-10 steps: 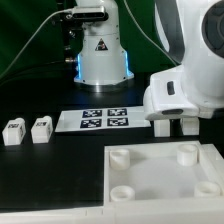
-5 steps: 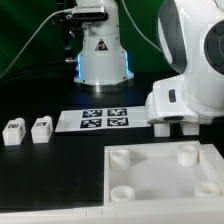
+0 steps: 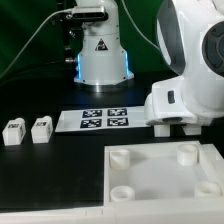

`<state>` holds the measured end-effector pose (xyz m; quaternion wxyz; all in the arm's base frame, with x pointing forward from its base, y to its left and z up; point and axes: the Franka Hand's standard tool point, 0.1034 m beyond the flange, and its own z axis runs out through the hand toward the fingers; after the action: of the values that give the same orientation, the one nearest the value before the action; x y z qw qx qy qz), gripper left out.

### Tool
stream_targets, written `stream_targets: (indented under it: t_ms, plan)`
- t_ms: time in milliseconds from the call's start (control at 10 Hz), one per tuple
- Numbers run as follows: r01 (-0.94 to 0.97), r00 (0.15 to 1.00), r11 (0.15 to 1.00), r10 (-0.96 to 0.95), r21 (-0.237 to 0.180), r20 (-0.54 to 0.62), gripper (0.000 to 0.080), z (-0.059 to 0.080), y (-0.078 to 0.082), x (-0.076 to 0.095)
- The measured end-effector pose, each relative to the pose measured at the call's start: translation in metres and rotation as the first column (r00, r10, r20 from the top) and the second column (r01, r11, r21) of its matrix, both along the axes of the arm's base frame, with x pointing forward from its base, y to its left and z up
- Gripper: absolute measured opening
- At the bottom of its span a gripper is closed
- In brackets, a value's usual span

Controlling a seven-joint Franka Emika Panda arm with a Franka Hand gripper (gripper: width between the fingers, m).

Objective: Assemble one leg

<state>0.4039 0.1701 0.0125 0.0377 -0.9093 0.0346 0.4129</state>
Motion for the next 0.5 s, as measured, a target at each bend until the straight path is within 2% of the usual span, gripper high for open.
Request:
stream_targets:
  t_ms: [100,500]
  plan:
    - [0.000,1.000,1.000,0.000,0.000,-0.001,0.0290,0.0001,0.0001,-0.0001]
    - [0.000,1.000,1.000,0.000,0.000,0.000,0.0290,0.0001,0.0000,0.0000]
